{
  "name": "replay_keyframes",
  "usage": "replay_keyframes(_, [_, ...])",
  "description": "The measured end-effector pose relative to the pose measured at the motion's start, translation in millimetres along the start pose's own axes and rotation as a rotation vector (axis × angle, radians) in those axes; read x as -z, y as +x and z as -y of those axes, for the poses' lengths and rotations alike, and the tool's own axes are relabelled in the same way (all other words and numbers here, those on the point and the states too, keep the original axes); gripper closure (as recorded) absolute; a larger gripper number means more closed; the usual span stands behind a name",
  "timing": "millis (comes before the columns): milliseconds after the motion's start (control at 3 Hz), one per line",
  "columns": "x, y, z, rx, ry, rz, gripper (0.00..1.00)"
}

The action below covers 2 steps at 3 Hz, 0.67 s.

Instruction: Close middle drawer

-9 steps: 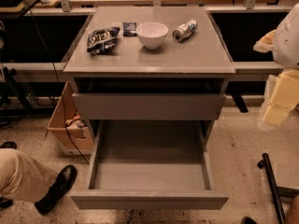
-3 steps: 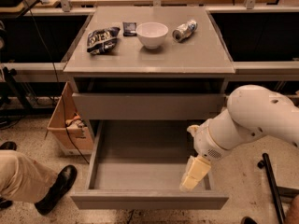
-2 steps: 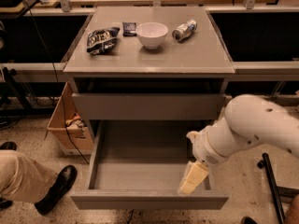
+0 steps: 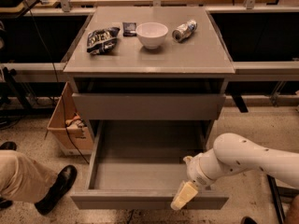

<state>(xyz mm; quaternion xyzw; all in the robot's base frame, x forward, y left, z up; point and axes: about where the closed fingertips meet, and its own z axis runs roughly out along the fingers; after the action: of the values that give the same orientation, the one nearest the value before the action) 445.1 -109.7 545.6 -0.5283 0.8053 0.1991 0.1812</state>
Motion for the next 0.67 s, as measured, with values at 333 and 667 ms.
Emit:
replay_keyframes(333, [-30.9,14.2,7.3,-0.019,-0.002,0.016,0.0])
replay_keyframes(667, [-61.2,18.8,10.6,-0.012,-0.014,0.043,0.0])
